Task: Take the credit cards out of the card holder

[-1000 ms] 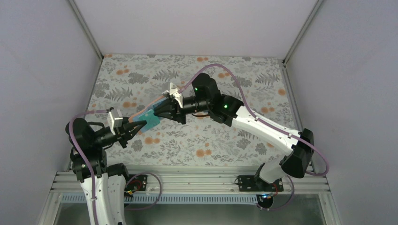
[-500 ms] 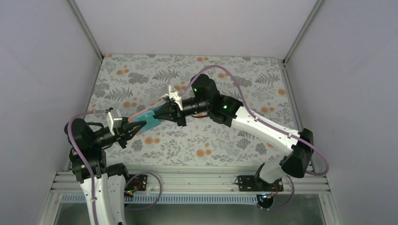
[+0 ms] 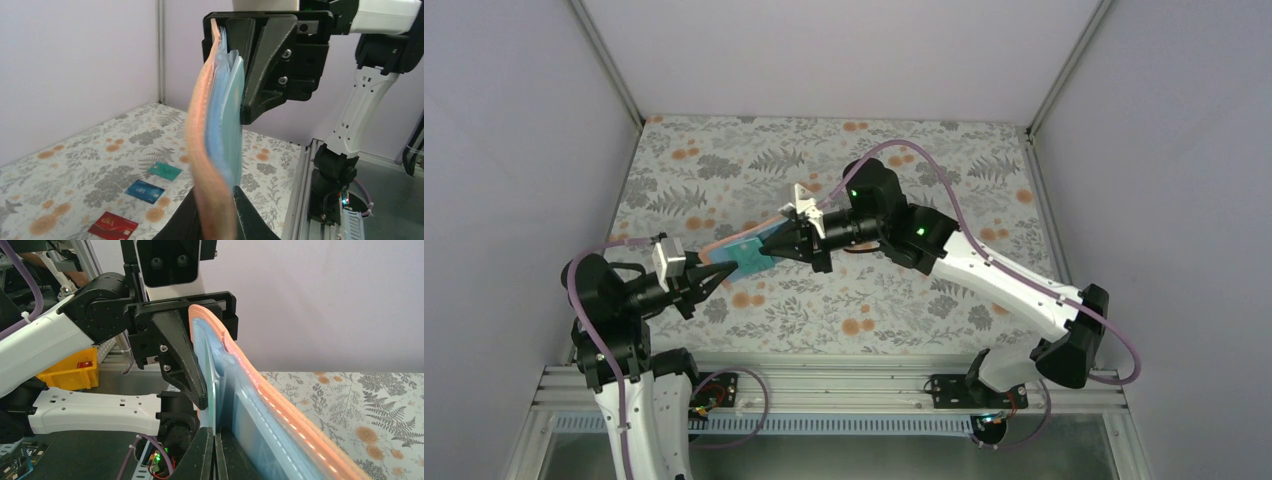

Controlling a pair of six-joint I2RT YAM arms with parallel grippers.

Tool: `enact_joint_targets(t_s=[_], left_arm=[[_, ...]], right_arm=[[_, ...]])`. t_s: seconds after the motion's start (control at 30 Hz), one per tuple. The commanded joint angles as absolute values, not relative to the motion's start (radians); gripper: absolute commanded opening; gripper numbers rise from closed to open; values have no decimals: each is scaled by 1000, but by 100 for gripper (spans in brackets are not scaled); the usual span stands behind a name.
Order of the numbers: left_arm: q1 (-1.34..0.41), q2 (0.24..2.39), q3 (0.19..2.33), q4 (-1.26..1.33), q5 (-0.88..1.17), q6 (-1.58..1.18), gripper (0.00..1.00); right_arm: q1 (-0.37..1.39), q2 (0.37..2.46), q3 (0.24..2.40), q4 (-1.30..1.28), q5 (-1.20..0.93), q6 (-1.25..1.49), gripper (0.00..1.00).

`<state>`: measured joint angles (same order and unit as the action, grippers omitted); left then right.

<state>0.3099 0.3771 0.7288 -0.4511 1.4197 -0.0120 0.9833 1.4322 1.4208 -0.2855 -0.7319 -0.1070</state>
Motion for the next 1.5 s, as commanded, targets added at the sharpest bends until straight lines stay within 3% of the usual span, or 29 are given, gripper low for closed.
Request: enact_joint_targets(t_s=[0.0, 0.1, 0.23, 0.37, 0.6, 1.23, 1.37, 1.47], left_arm=[[307, 365, 759, -468, 1458, 36, 6], [307, 366, 760, -464, 1454, 34, 2], [307, 368, 763, -454, 1455, 29, 2], [307, 367, 767, -456, 1461, 34, 2], [307, 370, 772, -468, 1478, 53, 2], [307, 371, 777, -482, 1480, 73, 2], [307, 371, 776, -482, 1477, 72, 2], [307, 371, 778, -487, 1474, 72, 2]], right_arm=[[980, 1391, 1417, -297, -734, -121, 4], [980, 1389, 1410, -300, -732, -123, 4], [980, 1394, 1397, -285, -725, -114, 14], [977, 1395, 1376, -264, -634, -90, 9], [976, 1361, 1318, -206, -513, -60, 10], [1010, 1431, 1361, -180, -656, -83, 23], [1011, 1445, 1386, -185, -735, -92, 6], [1009, 1425, 1382, -204, -735, -112, 4]])
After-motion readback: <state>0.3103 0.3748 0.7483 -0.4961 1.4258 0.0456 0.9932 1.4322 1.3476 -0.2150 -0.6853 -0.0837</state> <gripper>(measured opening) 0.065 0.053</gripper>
